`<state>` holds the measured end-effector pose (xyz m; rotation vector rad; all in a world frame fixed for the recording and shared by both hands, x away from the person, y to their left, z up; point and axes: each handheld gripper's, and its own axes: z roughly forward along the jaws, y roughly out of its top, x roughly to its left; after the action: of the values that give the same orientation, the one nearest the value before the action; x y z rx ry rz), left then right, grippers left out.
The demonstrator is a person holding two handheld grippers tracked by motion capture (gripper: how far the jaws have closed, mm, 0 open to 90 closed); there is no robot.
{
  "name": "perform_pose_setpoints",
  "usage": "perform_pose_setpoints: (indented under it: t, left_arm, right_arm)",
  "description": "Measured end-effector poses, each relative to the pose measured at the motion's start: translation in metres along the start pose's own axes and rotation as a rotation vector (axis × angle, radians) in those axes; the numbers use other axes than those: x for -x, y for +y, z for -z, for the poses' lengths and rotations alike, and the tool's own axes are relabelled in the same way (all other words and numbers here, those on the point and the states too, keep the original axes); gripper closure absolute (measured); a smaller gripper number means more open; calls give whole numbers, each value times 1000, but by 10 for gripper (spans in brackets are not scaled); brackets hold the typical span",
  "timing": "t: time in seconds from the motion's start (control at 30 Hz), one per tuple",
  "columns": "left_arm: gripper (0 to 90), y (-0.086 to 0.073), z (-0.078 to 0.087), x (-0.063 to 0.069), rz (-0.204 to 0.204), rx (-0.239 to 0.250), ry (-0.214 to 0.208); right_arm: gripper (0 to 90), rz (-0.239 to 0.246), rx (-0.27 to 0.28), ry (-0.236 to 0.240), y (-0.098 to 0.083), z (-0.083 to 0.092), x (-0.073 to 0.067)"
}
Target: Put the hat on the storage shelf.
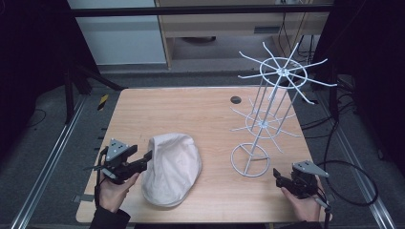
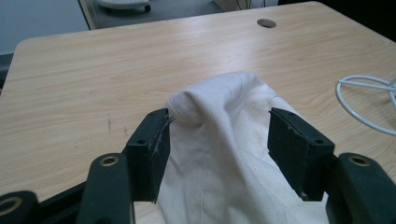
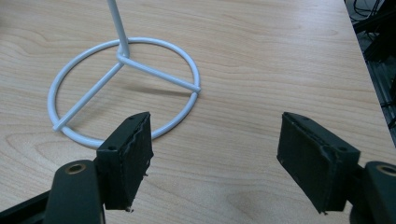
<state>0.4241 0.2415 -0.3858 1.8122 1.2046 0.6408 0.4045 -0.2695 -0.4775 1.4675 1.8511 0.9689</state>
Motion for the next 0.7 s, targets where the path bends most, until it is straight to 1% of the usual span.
perform_pose_setpoints:
  t: [0.07,0.17,0.27,0.37,0.53,0.57,0.6,0.63,0.67,0.7]
  left_arm:
    - [400,0,-1,0,-1,-6,-2]
    - [407,2,-6,2,-4,-27,-4]
    - [416,3,-9,4,-8,-33,-3]
    - [422,5,-14,6,-22,-50,7]
    - [434,6,-19,8,-23,-73,8]
    - [435,5,-23,10,-30,-90,1]
    - [434,5,-23,10,-30,-90,1]
    - [437,5,-26,12,-37,-107,1]
    - [438,5,-26,12,-37,-107,1]
    - [440,6,-29,13,-38,-118,-1]
  right_arm:
    - [263,-2,1,1,0,0,0]
    - [263,-2,10,0,0,1,0]
    - [263,-3,9,1,0,1,0]
    - [267,-3,4,7,0,0,0]
    - [269,-1,5,6,0,1,0]
    - [270,0,5,7,0,1,0]
    - [270,0,5,7,0,1,0]
    - [271,0,5,8,0,1,0]
    - [271,0,5,8,0,1,0]
    - [273,-4,3,10,0,0,0]
